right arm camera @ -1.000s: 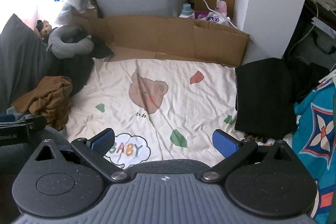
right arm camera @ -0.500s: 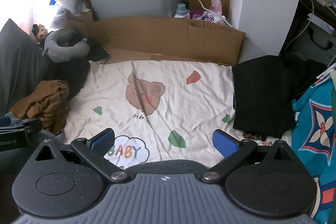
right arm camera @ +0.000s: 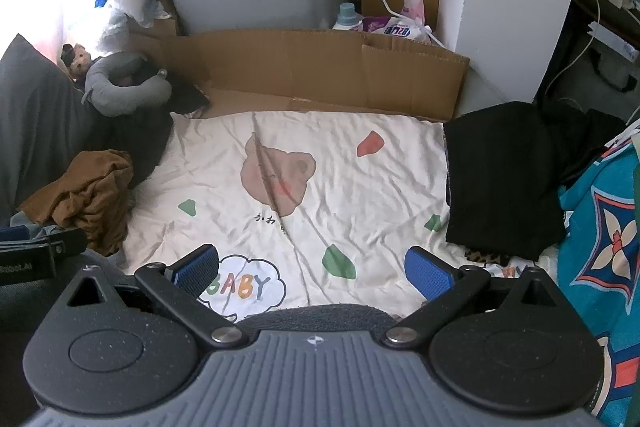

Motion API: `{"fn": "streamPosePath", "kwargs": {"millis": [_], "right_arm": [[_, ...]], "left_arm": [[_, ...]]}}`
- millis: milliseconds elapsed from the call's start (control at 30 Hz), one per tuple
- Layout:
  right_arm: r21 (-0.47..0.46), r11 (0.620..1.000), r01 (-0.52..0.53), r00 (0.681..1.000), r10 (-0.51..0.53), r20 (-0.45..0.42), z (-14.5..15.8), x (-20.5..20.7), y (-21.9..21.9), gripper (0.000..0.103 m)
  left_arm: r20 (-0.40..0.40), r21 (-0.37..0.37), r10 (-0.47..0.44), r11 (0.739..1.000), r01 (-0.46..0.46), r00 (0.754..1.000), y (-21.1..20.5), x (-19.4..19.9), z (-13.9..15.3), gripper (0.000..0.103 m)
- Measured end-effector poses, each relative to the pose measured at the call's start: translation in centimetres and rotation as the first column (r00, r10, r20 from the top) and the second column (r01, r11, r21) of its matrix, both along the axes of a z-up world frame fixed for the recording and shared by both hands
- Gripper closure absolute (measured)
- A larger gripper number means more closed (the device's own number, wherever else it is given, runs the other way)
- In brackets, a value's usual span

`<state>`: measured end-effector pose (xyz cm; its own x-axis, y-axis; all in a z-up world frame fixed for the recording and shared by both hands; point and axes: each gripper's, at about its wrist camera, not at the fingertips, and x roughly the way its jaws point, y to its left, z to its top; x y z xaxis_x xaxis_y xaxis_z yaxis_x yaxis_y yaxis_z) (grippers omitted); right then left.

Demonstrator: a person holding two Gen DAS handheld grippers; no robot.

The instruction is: Fold clothes

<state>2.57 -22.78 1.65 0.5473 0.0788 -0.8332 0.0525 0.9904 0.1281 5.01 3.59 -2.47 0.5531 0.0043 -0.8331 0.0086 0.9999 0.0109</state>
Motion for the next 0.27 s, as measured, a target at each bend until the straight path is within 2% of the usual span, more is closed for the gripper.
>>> {"fn": "streamPosePath", "kwargs": {"millis": [100,267], "right_arm": [[0.003,1.000,0.000,1.000,0.000,-0.001,-0.01,0.04,-0.07,0.001],[-0.005,1.000,-0.003,1.000,0.003,-0.002,-0.06,0.07,0.06,0.001]], "left_arm": [[-0.005,-0.005,-0.001,1.000,0.001,1.000,-0.13,-0.01,-0.02,0.001],[0.008,0.030,-0.011,0.999,0.010,1.000,-0.73,-0.21,0.08,0.001]]}}
